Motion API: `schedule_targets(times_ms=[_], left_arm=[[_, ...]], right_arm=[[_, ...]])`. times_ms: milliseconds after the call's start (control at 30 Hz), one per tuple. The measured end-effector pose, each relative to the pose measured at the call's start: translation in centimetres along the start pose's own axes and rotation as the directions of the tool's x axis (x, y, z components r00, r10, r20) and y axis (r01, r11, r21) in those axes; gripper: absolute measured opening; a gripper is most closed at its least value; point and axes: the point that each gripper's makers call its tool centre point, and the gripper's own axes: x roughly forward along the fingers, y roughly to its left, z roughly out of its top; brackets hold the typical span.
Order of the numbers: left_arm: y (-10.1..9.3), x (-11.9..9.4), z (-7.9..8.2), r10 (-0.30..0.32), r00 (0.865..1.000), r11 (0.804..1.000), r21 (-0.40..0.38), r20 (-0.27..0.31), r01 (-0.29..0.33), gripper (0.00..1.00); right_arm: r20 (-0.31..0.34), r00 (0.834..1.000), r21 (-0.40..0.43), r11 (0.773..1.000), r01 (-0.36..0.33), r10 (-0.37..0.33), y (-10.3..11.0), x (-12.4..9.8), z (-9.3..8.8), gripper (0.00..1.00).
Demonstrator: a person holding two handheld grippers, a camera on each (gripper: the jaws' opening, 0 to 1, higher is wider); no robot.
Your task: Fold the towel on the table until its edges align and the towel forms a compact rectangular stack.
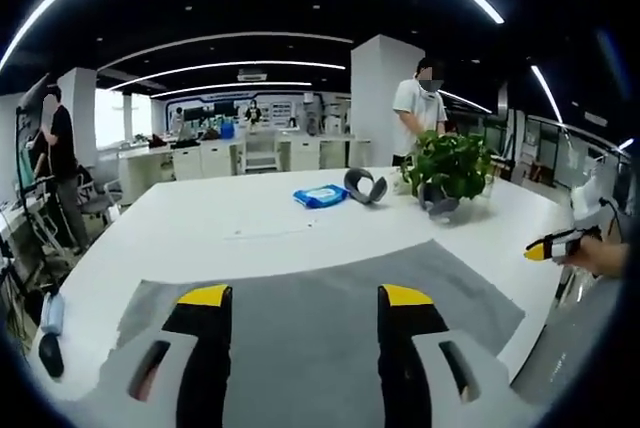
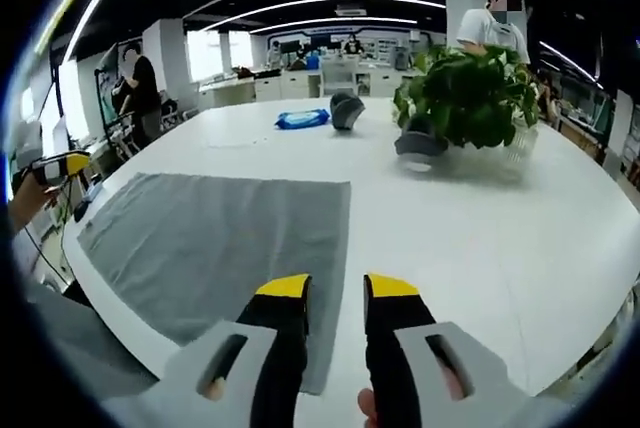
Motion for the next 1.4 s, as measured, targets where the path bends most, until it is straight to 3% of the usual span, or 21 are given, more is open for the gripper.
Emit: schedule_targets(times_ms=[167, 333, 400, 567, 767, 833, 1067, 1200, 1400], left_arm=[[-0.3, 0.6, 0.5, 0.003, 1.0, 1.0, -0.012, 0.002, -0.003, 0.59], [-0.6, 1.7, 1.0, 0.021, 1.0, 1.0, 0.012, -0.011, -0.021, 0.59], [-1.0, 1.9, 1.4, 0.022, 1.0, 0.999, 0.033, -0.019, -0.021, 0.58], [-2.2, 2.8, 2.6, 0.005, 1.0, 1.0, 0.014, 0.007, -0.005, 0.57], [-4.4, 3.7, 2.9, -0.031, 1.0, 0.999, 0.03, 0.003, 0.031, 0.55], [-4.8, 3.8, 2.4, -0.057, 0.998, 0.997, 0.053, -0.018, 0.058, 0.56], [-4.6, 3.9, 1.8, -0.065, 0.998, 0.997, 0.038, -0.022, 0.065, 0.55], [-4.9, 4.0, 1.7, -0.072, 0.997, 0.997, 0.02, -0.021, 0.072, 0.55], [-6.2, 4.4, 1.5, -0.106, 0.994, 0.994, 0.012, -0.028, 0.106, 0.54]], right_arm=[[-0.118, 0.992, 0.045, 0.999, -0.029, 0.034, 0.1, 1.6, -2.3, 0.14], [-0.179, 0.981, 0.067, 0.996, -0.058, 0.069, 0.5, 3.1, -3.8, 0.18], [-0.24, 0.968, 0.088, 0.995, -0.053, 0.073, 0.5, 3.4, -5.2, 0.16], [-0.296, 0.951, 0.114, 0.992, -0.052, 0.084, 0.8, 4.3, -6.9, 0.16], [-0.352, 0.934, 0.115, 0.993, -0.029, 0.068, 0.5, 4.1, -8.5, 0.14], [-0.391, 0.918, 0.133, 0.991, -0.024, 0.075, 0.4, 4.1, -9.4, 0.13], [-0.396, 0.915, 0.103, 0.994, -0.036, 0.074, 0.7, 4.0, -9.5, 0.11], [-0.397, 0.916, 0.067, 0.997, -0.039, 0.062, 0.5, 4.0, -9.5, 0.04], [-0.394, 0.915, 0.11, 0.993, -0.045, 0.085, 0.4, 4.0, -9.6, 0.01]])
